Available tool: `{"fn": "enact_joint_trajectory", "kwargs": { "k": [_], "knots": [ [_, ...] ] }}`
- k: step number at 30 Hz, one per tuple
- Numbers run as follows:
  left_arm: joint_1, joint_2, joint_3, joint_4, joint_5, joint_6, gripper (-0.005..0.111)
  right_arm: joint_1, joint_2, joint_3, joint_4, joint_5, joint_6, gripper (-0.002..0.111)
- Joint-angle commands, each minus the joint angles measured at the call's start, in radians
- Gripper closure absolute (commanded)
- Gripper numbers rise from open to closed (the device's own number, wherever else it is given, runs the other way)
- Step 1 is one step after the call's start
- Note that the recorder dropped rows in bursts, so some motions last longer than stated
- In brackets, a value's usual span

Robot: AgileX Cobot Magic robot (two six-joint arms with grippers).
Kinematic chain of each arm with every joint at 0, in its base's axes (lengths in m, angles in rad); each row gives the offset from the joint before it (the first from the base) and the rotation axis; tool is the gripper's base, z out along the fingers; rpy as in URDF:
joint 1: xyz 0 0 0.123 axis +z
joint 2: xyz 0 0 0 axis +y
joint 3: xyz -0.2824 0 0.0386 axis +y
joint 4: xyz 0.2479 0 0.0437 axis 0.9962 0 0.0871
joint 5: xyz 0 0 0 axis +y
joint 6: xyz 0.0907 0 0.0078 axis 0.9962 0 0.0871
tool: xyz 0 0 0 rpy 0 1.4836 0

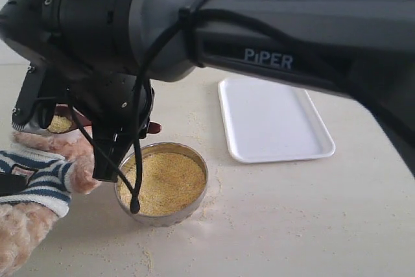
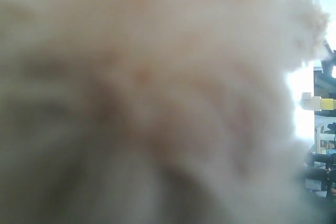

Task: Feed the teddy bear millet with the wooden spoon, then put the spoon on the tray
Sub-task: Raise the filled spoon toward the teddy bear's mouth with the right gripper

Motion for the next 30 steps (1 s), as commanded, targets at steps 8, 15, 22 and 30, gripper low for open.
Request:
{"fn": "enact_joint_trajectory", "kwargs": {
  "k": [8, 15, 22, 30],
  "knots": [
    [0.003, -0.002, -0.003, -0.017, 0.018, 0.009, 0.102, 0.061, 0.026, -0.007, -0.177, -0.018, 0.015, 0.108],
    [0.003, -0.002, -0.003, -0.017, 0.018, 0.009, 0.102, 0.094, 0.052, -0.007, -0.31, -0.008, 0.096, 0.108],
    [0.003, -0.002, -0.003, -0.017, 0.018, 0.009, 0.102, 0.105, 0.054, -0.007, -0.386, 0.011, 0.151, 0.108],
    [0.003, -0.002, -0.003, -0.017, 0.018, 0.009, 0.102, 0.13, 0.063, -0.007, -0.421, 0.011, 0.18, 0.108]
  ]
}}
